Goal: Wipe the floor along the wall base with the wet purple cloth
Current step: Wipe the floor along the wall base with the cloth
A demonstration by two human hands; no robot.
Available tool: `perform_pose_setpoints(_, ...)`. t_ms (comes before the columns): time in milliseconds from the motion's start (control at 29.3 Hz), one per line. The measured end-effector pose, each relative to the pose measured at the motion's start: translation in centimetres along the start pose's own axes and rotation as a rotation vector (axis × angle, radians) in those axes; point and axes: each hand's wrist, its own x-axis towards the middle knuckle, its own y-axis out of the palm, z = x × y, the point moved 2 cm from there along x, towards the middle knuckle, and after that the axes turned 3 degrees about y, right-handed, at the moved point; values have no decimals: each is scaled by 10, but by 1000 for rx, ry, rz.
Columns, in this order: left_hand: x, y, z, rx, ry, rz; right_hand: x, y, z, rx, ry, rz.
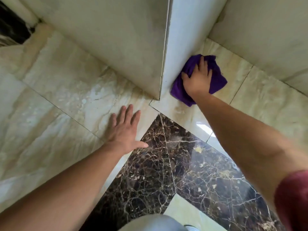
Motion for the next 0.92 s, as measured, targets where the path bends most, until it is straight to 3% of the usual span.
perform_pose_setpoints(204,4,10,12,-9,72,-66,-36,29,9,94,-75,-99)
perform_pose_setpoints(307,9,-2,28,5,-37,-89,-85,45,28,79,-40,-117)
perform_pose_setpoints(409,11,-5,39,-100,-162,0,-112,48,36,48,-84,39)
perform_pose_setpoints(511,10,-19,36,-83,-95,159,-114,6,28,104,-39,266)
perform_pose_setpoints(647,7,-51,77,-70,43,381,-104,-47,35,176,138,206)
perform_pose_setpoints(750,3,-57,96,38,140,453,-135,-47,42,-5,156,354)
perform_pose_setpoints(818,3,-57,88,83,152,416,-152,-25,41,-100,154,419)
perform_pose_setpoints(920,7,-42,81,130,140,302,-153,33,47,-170,62,175)
